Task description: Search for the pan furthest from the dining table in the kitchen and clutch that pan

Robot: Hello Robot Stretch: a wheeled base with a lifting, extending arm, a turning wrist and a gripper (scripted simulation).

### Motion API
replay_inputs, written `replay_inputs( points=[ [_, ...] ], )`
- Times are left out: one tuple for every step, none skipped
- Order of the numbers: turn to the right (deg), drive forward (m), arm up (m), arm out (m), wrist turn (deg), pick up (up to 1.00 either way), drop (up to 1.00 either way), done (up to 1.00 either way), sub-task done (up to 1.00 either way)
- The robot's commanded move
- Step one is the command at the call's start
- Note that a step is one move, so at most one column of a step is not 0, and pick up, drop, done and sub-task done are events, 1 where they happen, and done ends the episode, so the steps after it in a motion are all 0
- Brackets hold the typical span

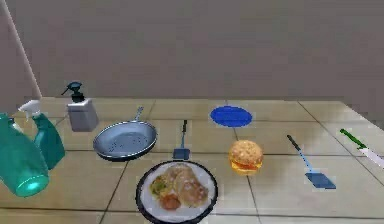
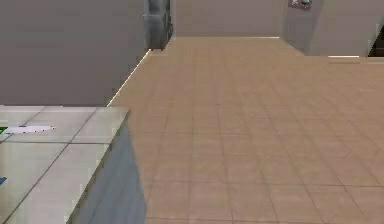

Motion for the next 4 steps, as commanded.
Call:
replay_inputs(
  points=[
    [-45.0, 0.00, 0.00, 0.00, 0.0, 0.00, 0.00, 0.00, 0.00],
    [-45.0, 0.00, 0.00, 0.00, 0.0, 0.00, 0.00, 0.00, 0.00],
    [-18.0, 0.00, 0.00, 0.00, 0.0, 0.00, 0.00, 0.00, 0.00],
    [0.0, 0.00, 0.50, 0.00, 0.0, 0.00, 0.00, 0.00, 0.00]
  ],
)
